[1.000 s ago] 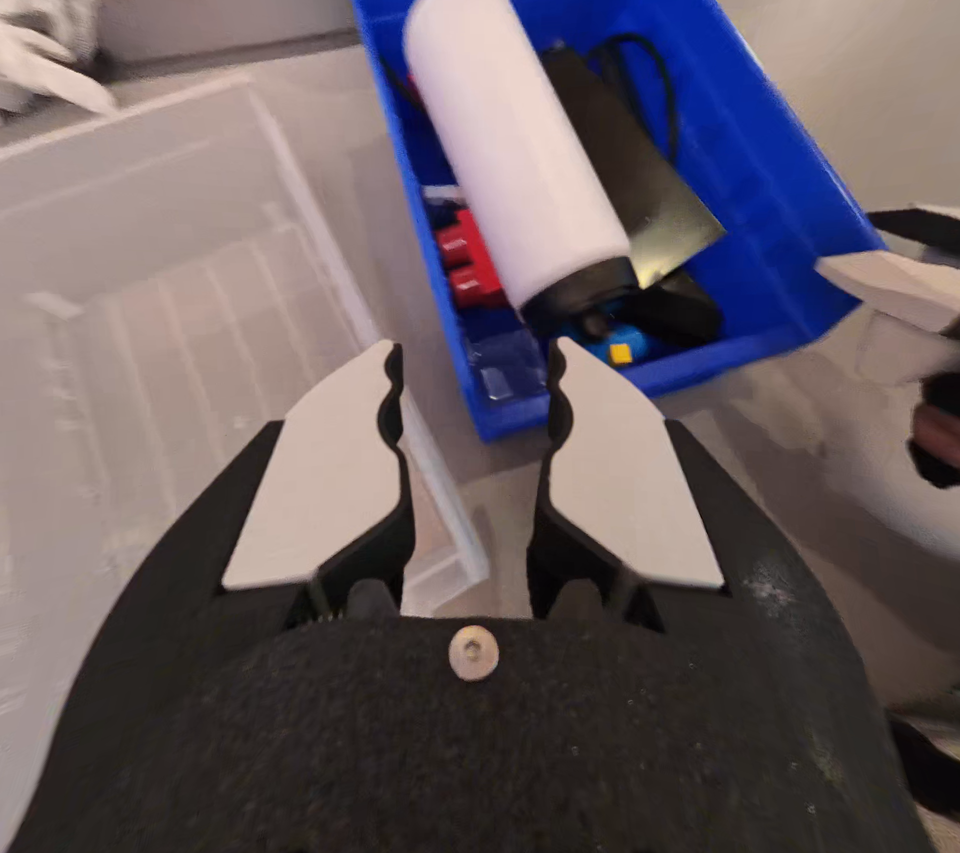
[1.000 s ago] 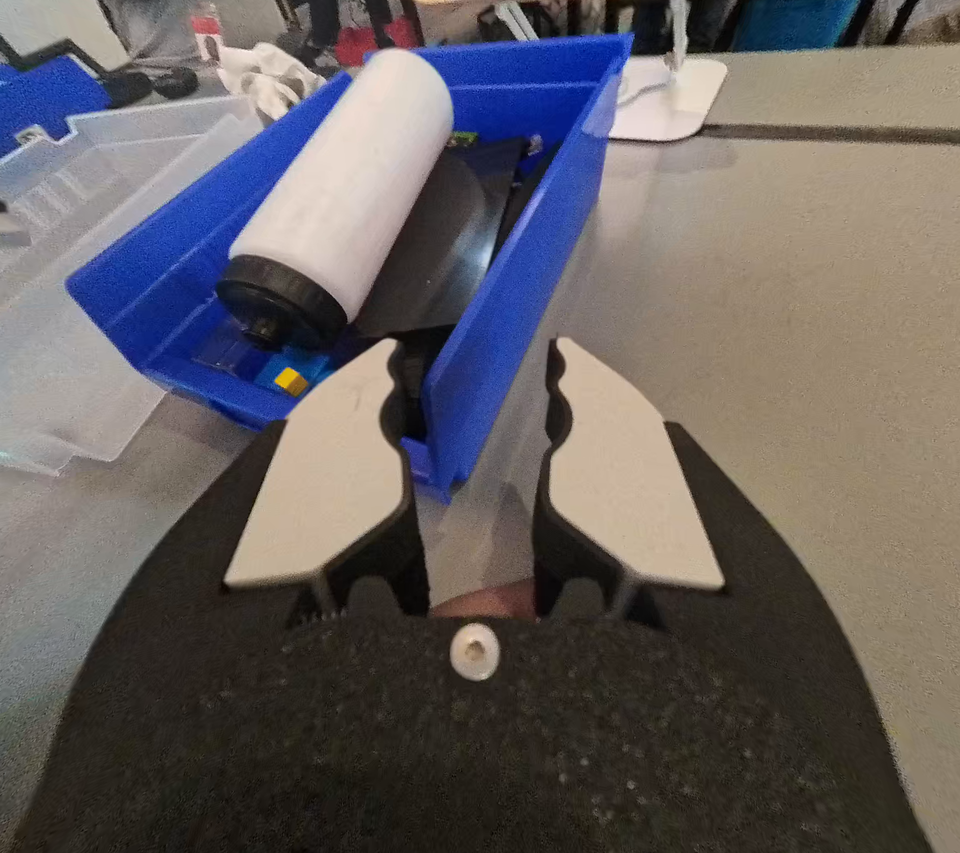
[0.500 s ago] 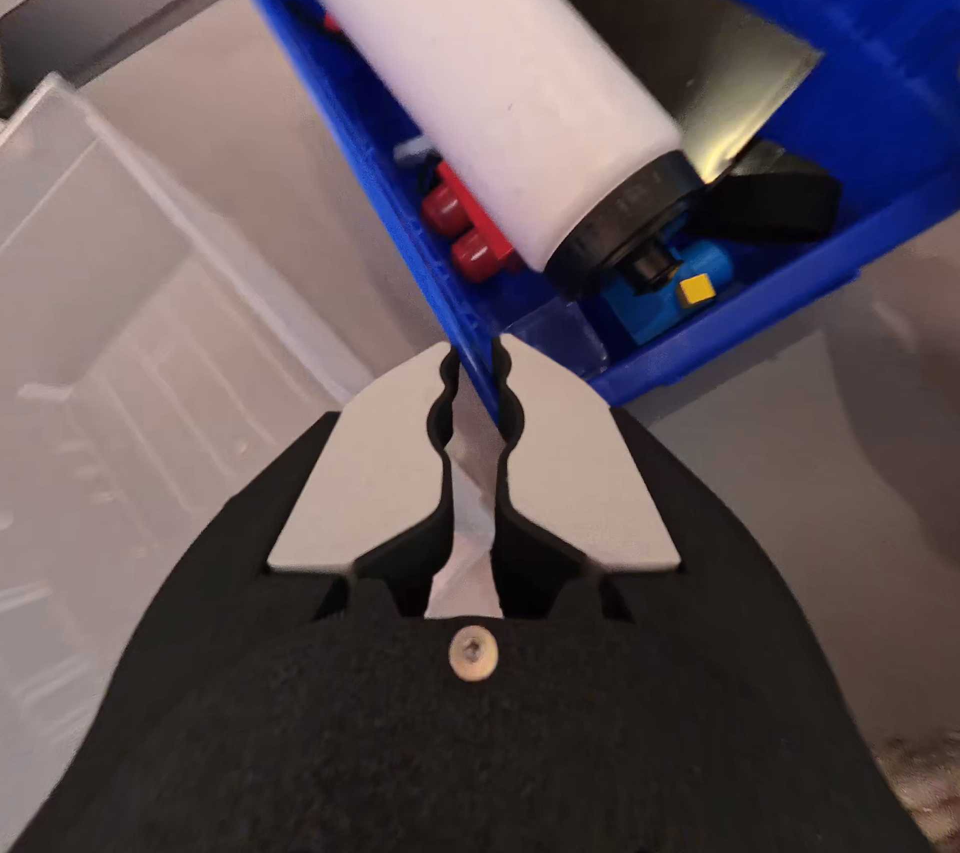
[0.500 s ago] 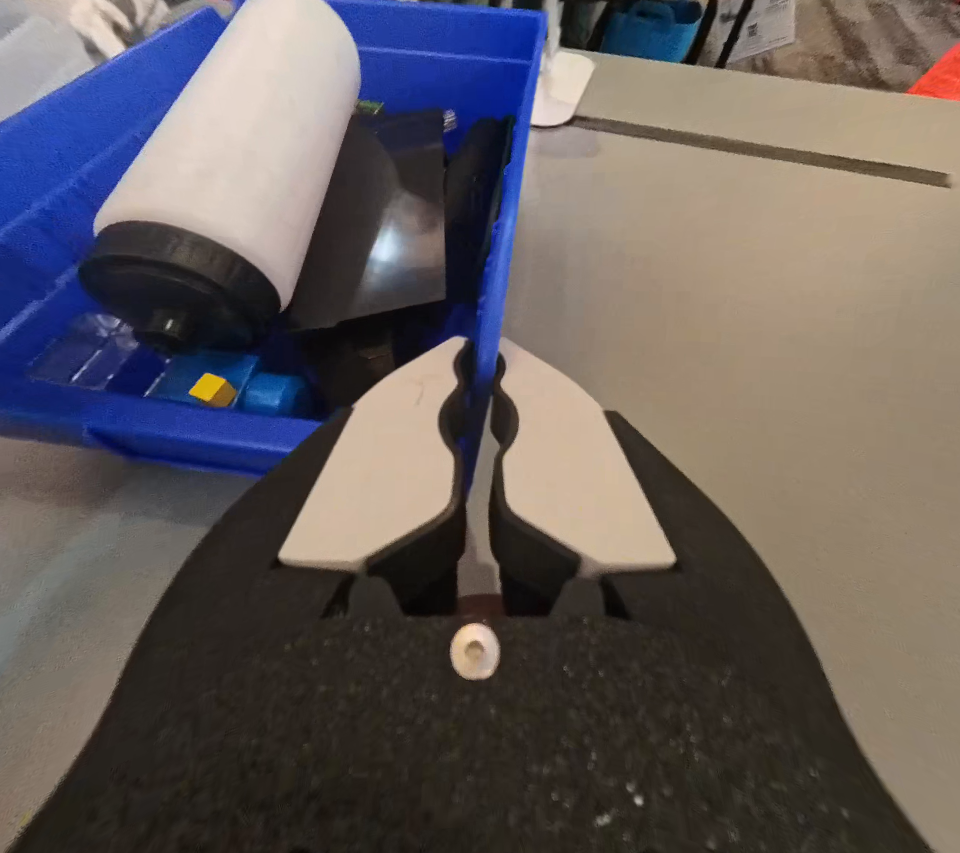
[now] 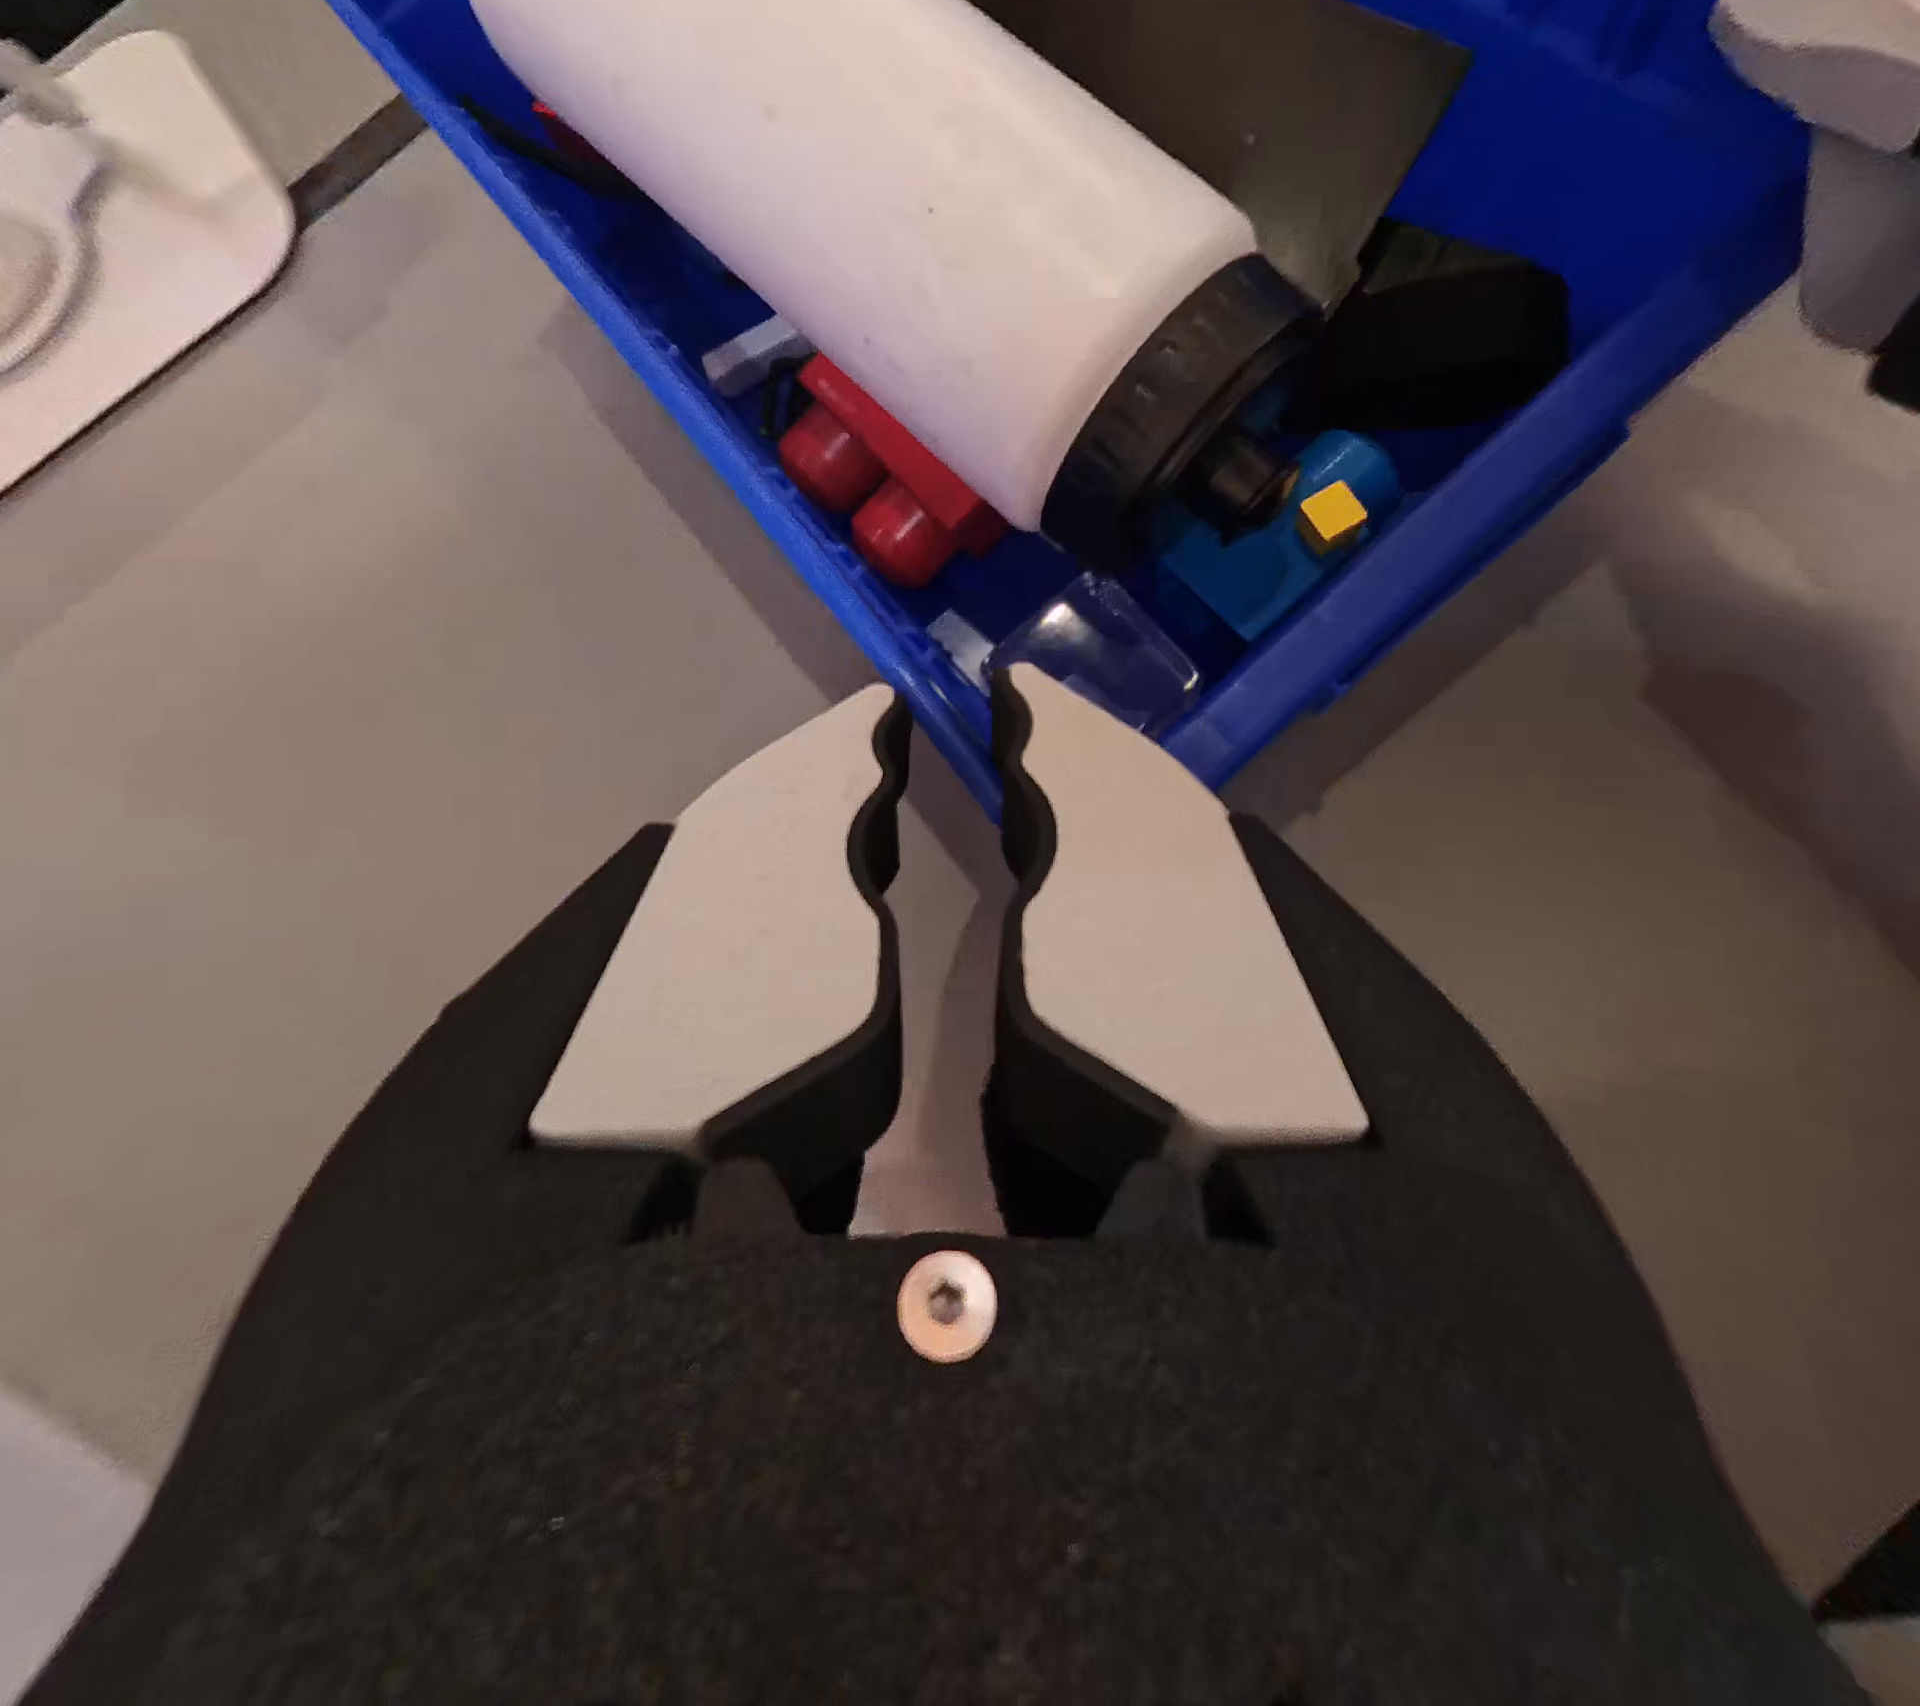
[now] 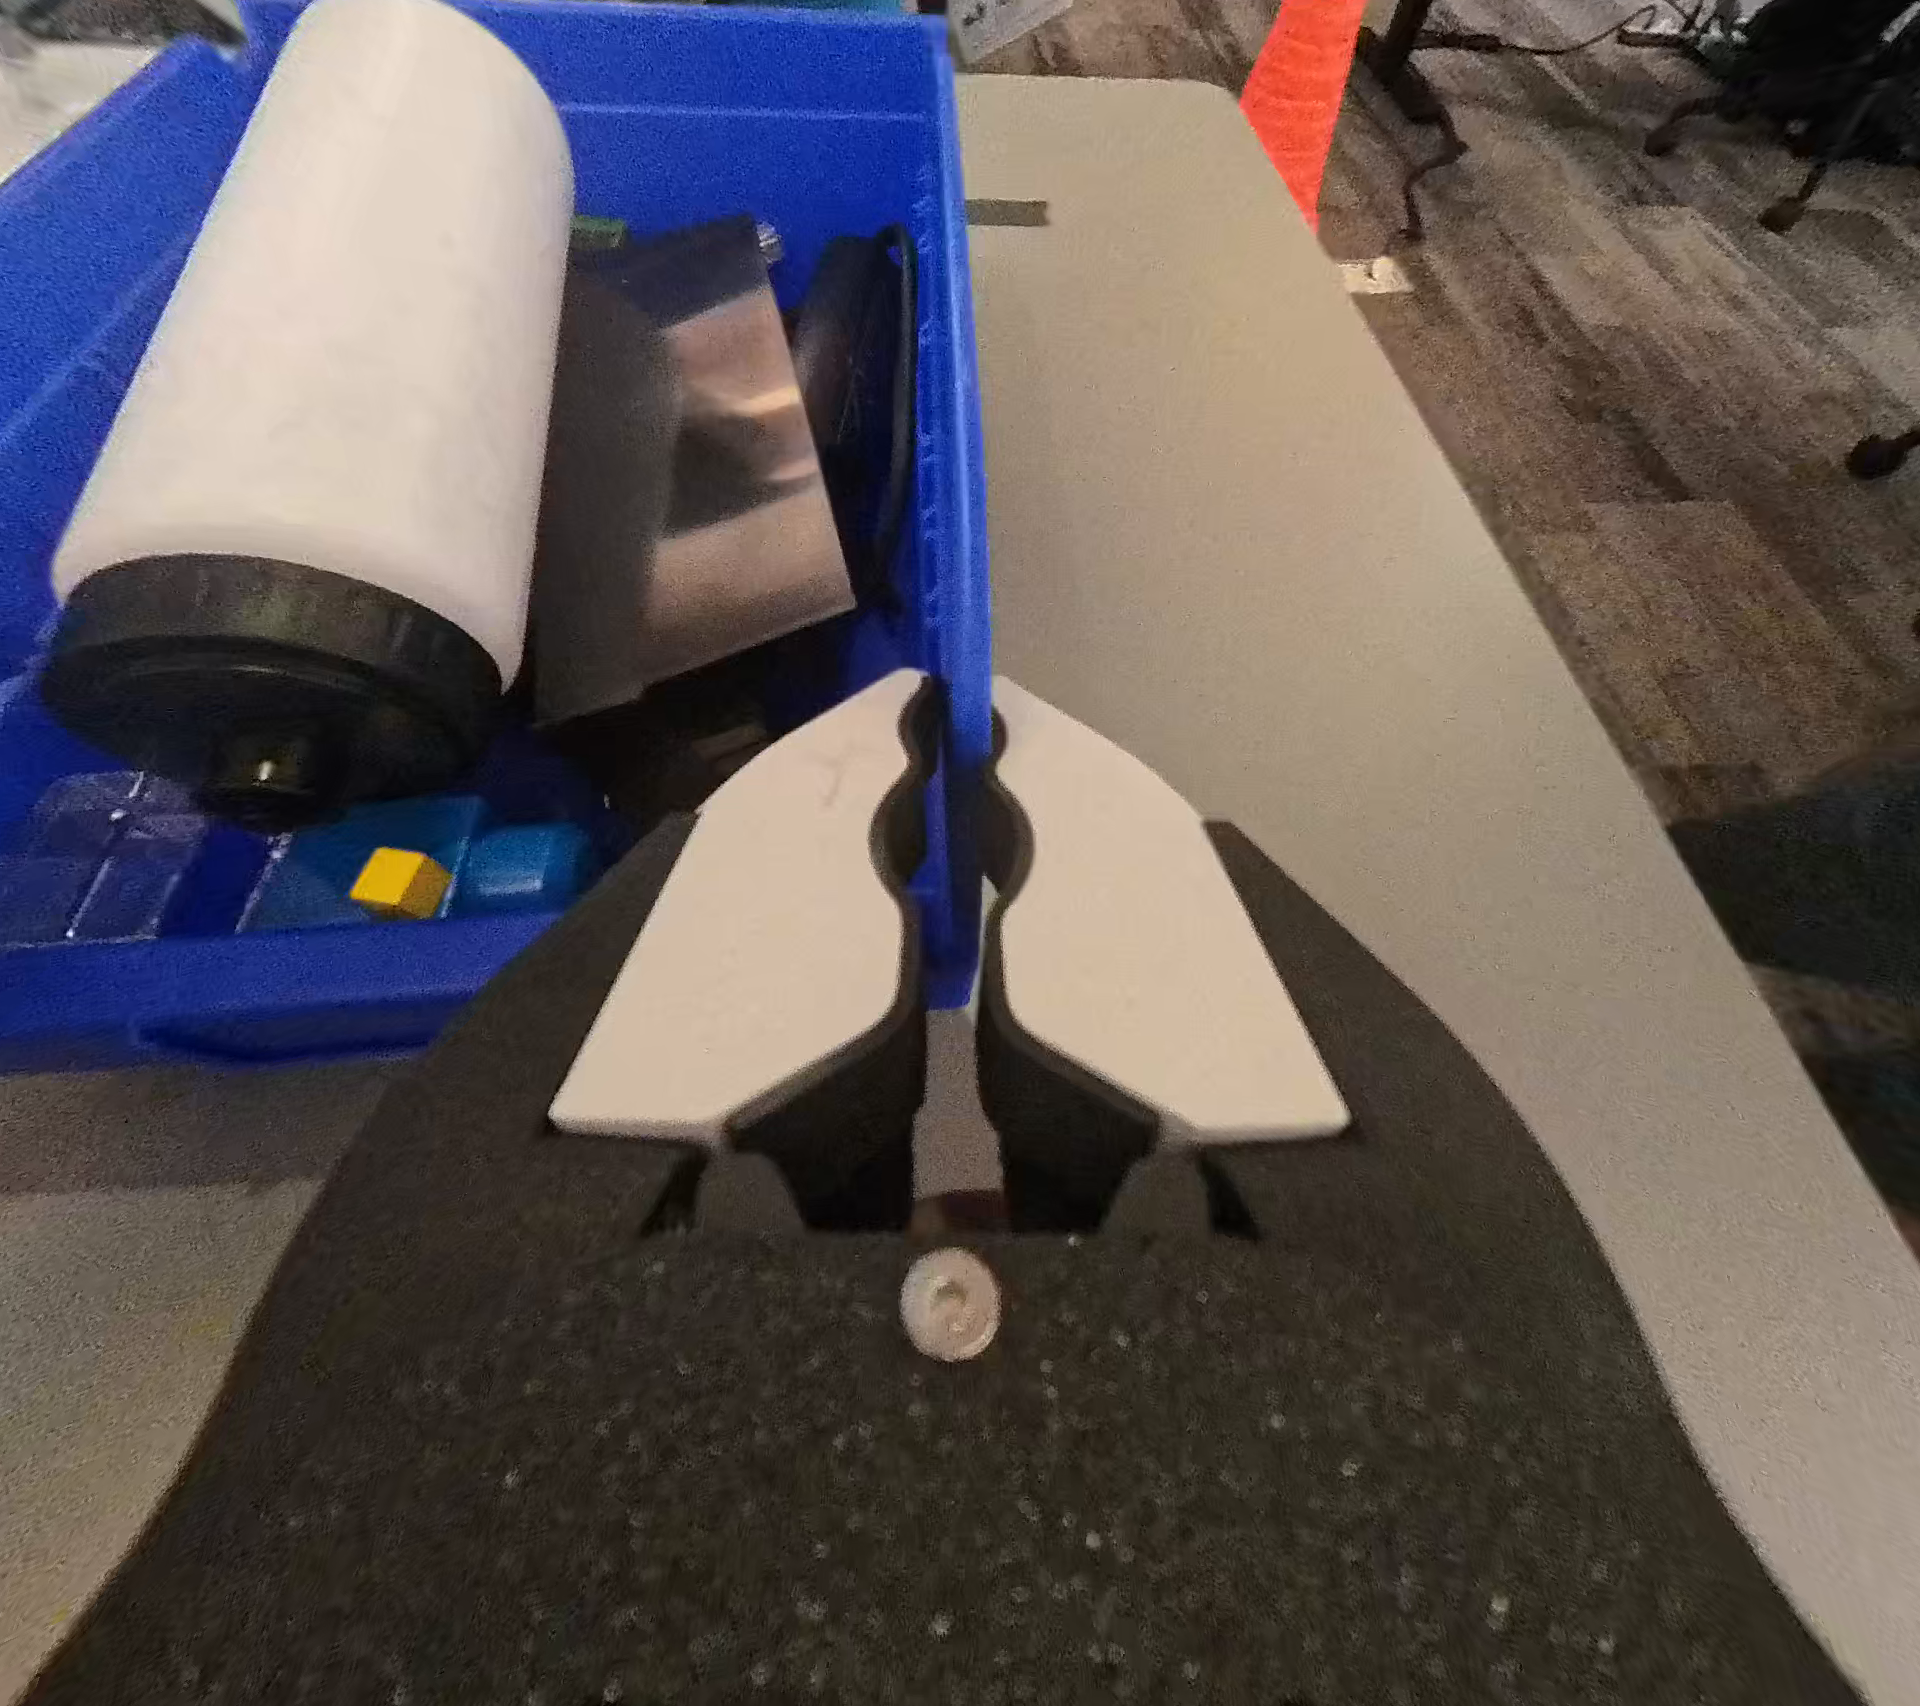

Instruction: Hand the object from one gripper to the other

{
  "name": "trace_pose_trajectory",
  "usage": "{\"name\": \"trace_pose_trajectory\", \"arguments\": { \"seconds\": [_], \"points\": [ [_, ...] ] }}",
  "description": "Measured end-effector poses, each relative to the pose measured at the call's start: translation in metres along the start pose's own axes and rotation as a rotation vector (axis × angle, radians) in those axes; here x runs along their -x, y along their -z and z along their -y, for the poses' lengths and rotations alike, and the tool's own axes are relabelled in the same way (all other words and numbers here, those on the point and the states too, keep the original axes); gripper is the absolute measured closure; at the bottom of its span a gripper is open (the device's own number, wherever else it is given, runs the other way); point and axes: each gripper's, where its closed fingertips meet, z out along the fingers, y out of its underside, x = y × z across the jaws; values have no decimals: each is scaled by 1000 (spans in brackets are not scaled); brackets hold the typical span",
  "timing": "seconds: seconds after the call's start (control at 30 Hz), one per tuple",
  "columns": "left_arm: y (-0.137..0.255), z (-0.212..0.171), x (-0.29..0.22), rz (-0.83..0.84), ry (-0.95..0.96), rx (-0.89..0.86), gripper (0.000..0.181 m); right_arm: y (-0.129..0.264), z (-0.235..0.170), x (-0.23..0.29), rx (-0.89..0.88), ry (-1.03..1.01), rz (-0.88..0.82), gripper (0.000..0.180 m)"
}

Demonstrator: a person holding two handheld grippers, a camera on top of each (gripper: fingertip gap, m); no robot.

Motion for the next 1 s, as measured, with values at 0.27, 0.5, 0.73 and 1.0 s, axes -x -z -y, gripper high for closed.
{"name": "trace_pose_trajectory", "arguments": {
  "seconds": [0.27, 0.5, 0.73, 1.0],
  "points": [
    [-14, 26, -47, -111, 30, -88, 159, -9, -12, -50, 69, -92, 0, 171],
    [150, -61, 56, -73, 232, -273, 132, 72, 65, 16, -168, 249, -145, 149],
    [255, -265, 239, 484, 547, 111, 95, 114, -11, 395, 72, 198, 797, 122],
    [221, -309, 263, 304, 630, 127, 166, 65, -21, 480, 145, 267, 600, 176]
  ]
}}
